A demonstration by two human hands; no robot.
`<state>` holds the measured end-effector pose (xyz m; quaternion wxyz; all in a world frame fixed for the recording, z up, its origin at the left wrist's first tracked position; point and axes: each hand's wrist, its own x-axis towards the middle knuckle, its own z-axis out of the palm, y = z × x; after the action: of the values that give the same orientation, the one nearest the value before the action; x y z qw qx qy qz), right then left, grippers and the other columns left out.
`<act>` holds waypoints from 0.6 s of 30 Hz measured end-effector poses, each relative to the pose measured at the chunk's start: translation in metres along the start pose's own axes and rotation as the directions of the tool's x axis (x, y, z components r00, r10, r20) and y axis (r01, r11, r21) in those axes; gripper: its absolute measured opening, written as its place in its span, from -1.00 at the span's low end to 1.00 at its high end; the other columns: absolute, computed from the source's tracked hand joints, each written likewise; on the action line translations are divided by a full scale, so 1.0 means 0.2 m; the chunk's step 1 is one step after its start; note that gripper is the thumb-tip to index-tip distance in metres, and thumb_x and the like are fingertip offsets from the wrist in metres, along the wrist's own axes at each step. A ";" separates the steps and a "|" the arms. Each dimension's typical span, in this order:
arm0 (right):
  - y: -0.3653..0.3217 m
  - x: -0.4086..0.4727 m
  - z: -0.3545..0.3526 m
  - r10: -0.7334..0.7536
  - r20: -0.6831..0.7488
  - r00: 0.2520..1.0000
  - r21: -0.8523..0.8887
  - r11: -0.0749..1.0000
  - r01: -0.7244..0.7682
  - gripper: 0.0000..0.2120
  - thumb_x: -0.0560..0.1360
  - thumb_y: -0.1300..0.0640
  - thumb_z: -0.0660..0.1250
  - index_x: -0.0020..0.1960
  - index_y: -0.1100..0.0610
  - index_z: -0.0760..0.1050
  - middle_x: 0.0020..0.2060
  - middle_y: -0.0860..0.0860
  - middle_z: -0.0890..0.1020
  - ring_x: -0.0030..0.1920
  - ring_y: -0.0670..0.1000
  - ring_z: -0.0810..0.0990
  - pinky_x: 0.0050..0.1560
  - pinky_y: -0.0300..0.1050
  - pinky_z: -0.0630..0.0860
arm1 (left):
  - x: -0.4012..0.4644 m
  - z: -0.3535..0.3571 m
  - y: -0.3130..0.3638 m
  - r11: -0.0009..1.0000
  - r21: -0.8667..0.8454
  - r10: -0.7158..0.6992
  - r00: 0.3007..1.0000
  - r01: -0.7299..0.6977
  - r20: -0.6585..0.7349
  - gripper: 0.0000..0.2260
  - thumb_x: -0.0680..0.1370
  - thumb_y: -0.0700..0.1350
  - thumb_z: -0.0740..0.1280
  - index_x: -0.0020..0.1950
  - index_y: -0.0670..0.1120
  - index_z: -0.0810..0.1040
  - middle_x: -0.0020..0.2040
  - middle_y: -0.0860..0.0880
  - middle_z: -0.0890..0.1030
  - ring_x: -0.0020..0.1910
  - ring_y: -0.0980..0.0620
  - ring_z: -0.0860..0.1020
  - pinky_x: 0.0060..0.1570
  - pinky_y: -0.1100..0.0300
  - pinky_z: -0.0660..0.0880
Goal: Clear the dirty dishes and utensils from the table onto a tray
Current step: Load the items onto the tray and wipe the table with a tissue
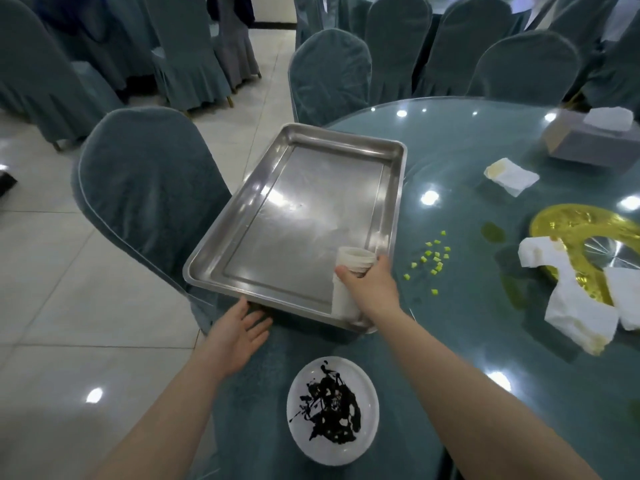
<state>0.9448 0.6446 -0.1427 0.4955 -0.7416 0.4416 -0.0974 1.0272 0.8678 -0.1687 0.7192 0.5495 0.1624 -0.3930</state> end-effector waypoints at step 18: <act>0.12 -0.16 0.01 -0.224 0.093 0.970 -0.558 0.795 0.237 -0.53 0.52 0.32 0.13 0.42 0.11 0.26 0.33 0.16 0.31 0.10 0.27 0.48 0.01 0.00 0.41 | -0.31 -0.02 -0.39 0.518 0.856 0.025 1.000 0.002 -0.017 -0.90 0.49 -0.09 0.41 -0.03 -0.05 0.56 -0.11 -0.04 0.64 -0.13 -0.01 0.65 -0.14 0.14 0.63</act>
<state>0.9145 0.6677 -0.1535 0.2432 -0.9040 0.3513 -0.0137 0.9302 0.8884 -0.1812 0.3569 0.8382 -0.0453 -0.4098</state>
